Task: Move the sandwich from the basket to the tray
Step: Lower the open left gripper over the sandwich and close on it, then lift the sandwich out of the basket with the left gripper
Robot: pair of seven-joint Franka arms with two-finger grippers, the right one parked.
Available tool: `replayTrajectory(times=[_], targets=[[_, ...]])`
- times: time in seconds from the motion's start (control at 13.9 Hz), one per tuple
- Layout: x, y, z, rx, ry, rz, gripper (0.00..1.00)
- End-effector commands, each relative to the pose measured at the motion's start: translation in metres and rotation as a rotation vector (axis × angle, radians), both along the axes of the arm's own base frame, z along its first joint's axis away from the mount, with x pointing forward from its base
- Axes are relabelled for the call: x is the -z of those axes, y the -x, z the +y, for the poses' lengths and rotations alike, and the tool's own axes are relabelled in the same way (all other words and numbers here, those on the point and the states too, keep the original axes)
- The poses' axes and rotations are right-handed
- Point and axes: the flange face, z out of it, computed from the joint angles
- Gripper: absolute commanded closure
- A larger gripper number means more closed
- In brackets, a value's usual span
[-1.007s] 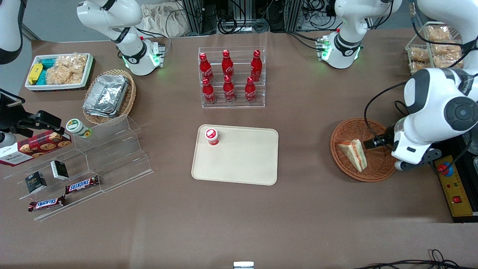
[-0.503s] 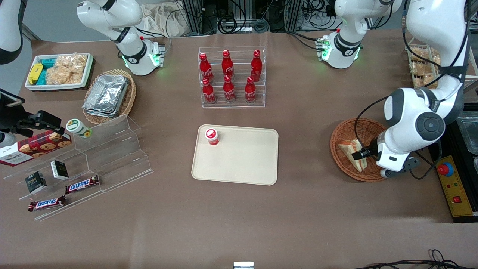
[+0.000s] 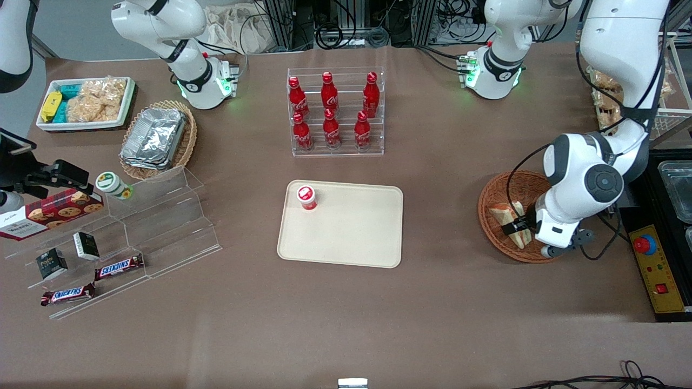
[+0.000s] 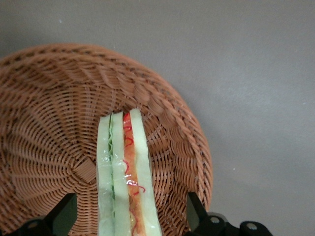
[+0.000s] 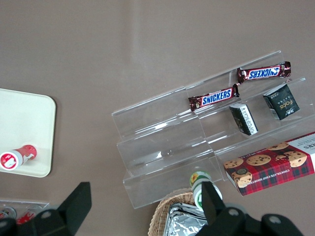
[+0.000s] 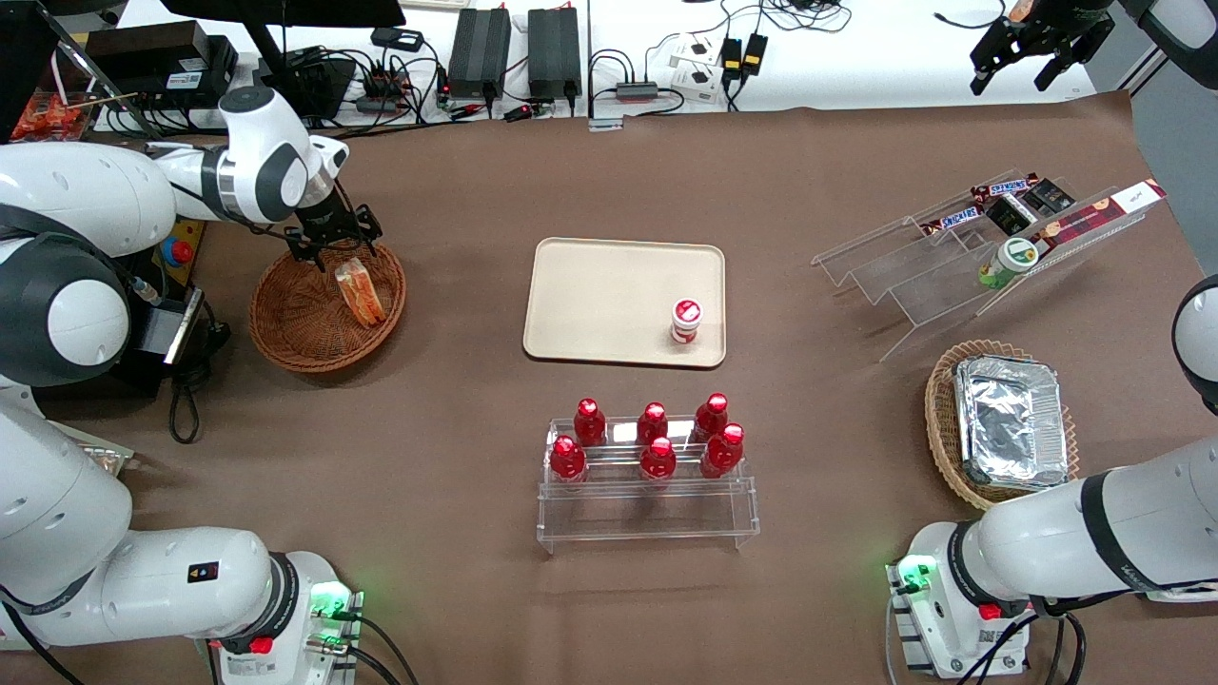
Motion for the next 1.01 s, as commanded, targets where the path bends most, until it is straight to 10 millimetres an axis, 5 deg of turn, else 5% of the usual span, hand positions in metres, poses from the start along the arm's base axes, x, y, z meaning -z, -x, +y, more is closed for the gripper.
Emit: replayTrajectory(times=[0.0,0.22,0.29,0.72,0.93], targets=[[0.007,0.006,0.012,-0.034,0.007,-0.01,0.02],[0.014,0.007,0.012,-0.026,0.003,0.008,0.48],[0.016,0.008,0.012,-0.021,0.001,0.011,0.56],[-0.001,0.0,0.011,0.014,-0.001,-0.019,0.68],[-0.052,-0.013,0.009,0.083,-0.011,-0.035,0.68]])
